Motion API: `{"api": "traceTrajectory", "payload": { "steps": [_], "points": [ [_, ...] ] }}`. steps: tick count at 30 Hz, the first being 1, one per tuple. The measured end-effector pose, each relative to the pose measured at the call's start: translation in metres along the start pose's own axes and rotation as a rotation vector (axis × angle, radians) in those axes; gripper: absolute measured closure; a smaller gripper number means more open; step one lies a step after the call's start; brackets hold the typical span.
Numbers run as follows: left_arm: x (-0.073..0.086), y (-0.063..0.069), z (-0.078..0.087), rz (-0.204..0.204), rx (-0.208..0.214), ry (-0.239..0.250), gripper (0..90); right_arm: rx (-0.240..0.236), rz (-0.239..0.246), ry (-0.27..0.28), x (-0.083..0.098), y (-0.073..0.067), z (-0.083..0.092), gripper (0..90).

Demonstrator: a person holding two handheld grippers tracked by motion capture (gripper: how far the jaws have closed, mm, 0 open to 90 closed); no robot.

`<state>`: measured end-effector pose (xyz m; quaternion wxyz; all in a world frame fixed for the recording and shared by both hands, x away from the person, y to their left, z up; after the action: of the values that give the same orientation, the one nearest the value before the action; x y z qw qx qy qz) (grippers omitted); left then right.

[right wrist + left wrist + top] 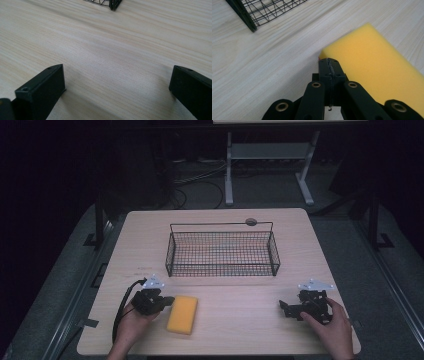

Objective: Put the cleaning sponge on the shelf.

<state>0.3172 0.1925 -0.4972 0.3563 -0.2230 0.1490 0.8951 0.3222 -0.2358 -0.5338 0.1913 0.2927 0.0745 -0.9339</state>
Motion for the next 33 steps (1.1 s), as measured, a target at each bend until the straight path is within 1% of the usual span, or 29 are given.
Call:
{"api": "traceTrajectory", "payload": {
  "steps": [3,8,10,12,19,20,28,33],
  "points": [
    [-0.002,0.001,-0.001,-0.008,0.000,-0.004,89.6,0.000,-0.001,0.000,0.000,0.000,0.000,0.0],
    [-0.005,0.003,-0.003,-0.009,0.008,-0.007,89.6,-0.001,-0.001,0.000,0.000,0.000,0.000,0.0],
    [-0.007,0.005,-0.005,-0.018,0.009,-0.008,89.6,-0.001,-0.001,0.000,0.000,0.000,0.000,0.0],
    [-0.008,0.006,-0.006,-0.015,0.013,-0.010,89.6,-0.001,-0.001,0.000,0.000,0.000,0.000,0.0],
    [-0.014,0.011,-0.011,-0.030,0.021,-0.016,89.6,0.000,-0.001,0.000,0.000,0.000,0.000,0.0],
    [-0.015,0.011,-0.011,-0.037,0.020,-0.016,89.6,0.000,0.000,0.000,0.000,0.000,0.000,0.0],
    [-0.022,0.016,-0.016,-0.047,0.030,-0.020,89.6,0.000,0.000,0.000,0.000,0.000,0.000,0.0],
    [-0.026,0.020,-0.019,-0.060,0.037,-0.023,89.6,0.000,-0.001,0.000,0.000,0.000,0.000,0.0]
  ]
}}
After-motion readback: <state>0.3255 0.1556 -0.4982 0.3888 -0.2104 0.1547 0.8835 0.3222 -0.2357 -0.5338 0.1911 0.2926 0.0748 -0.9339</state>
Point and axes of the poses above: each handheld gripper's, and its own axes: z roughly backward along the jaws, x roughly out of its underside, y roughly to its right, the point moved 7 cm from there along -z, roughly forward along the jaws, and after that the axes turned 9 degrees about -y, right-handed, at the moved point
